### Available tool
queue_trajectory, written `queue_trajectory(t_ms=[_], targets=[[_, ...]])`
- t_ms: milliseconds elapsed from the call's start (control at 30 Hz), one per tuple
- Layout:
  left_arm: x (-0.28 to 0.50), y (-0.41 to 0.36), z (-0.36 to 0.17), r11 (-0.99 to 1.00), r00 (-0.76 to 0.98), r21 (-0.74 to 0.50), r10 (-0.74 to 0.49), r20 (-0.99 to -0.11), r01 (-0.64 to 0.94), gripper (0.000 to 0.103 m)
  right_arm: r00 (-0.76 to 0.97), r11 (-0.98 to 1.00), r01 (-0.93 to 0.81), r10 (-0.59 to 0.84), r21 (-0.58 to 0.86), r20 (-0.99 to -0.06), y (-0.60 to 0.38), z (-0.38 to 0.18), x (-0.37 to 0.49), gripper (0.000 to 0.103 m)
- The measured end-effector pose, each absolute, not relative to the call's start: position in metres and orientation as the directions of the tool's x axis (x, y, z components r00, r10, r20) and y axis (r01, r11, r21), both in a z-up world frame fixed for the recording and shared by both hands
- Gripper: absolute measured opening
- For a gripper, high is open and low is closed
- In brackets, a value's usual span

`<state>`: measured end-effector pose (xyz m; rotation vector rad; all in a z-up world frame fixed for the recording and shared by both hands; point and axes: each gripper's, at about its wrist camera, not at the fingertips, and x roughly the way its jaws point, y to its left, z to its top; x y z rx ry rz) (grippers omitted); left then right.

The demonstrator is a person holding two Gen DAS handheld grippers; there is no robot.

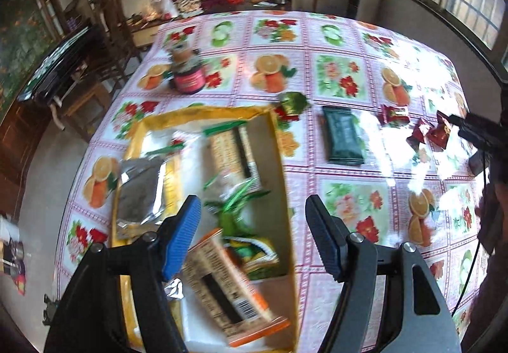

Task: Organize snacks
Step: 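Move the right gripper to the brown chocolate wrapper while the left gripper approaches red candies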

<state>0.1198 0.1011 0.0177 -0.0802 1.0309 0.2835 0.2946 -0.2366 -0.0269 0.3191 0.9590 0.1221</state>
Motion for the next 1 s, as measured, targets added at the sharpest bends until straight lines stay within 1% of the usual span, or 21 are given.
queue_trajectory(t_ms=[67,100,233,367,467,600,733,900,1000], targets=[[0.13,0.091,0.015,0.966,0.476,0.07,0.184,-0.86,-0.248,0.069,0.585,0.951,0.059,0.212,0.302,-0.783,-0.239,-0.029,0.308,0.045],[0.134,0.087,0.013,0.969,0.473,0.069,0.177,-0.863,-0.237,0.069,0.572,0.954,0.057,0.211,0.295,-0.793,-0.237,-0.034,0.315,0.047],[0.143,0.077,0.008,0.974,0.465,0.073,0.168,-0.869,-0.216,0.069,0.532,0.968,0.047,0.184,0.246,-0.826,-0.23,-0.049,0.33,0.047],[0.145,0.07,0.006,0.975,0.464,0.082,0.172,-0.869,-0.208,0.069,0.525,0.972,0.012,0.192,0.233,-0.829,-0.217,-0.056,0.328,0.048],[0.146,0.065,0.006,0.975,0.468,0.086,0.175,-0.866,-0.205,0.069,0.469,0.97,-0.065,0.237,0.235,-0.851,-0.2,-0.059,0.322,0.047],[0.144,0.058,0.008,0.975,0.474,0.083,0.174,-0.863,-0.207,0.069,0.377,0.952,-0.213,0.289,0.221,-0.88,-0.174,-0.064,0.306,0.048],[0.14,0.055,0.01,0.975,0.477,0.08,0.173,-0.862,-0.21,0.069,0.293,0.913,-0.364,0.298,0.182,-0.909,-0.151,-0.063,0.272,0.048],[0.137,0.037,0.009,0.982,0.48,0.065,0.144,-0.866,-0.178,0.069,0.206,0.873,-0.448,0.312,0.194,-0.928,-0.145,-0.062,0.218,0.048],[0.135,0.021,0.005,0.989,0.474,0.041,0.106,-0.874,-0.144,0.069,0.179,0.87,-0.449,0.313,0.206,-0.933,-0.156,-0.061,0.199,0.048]])
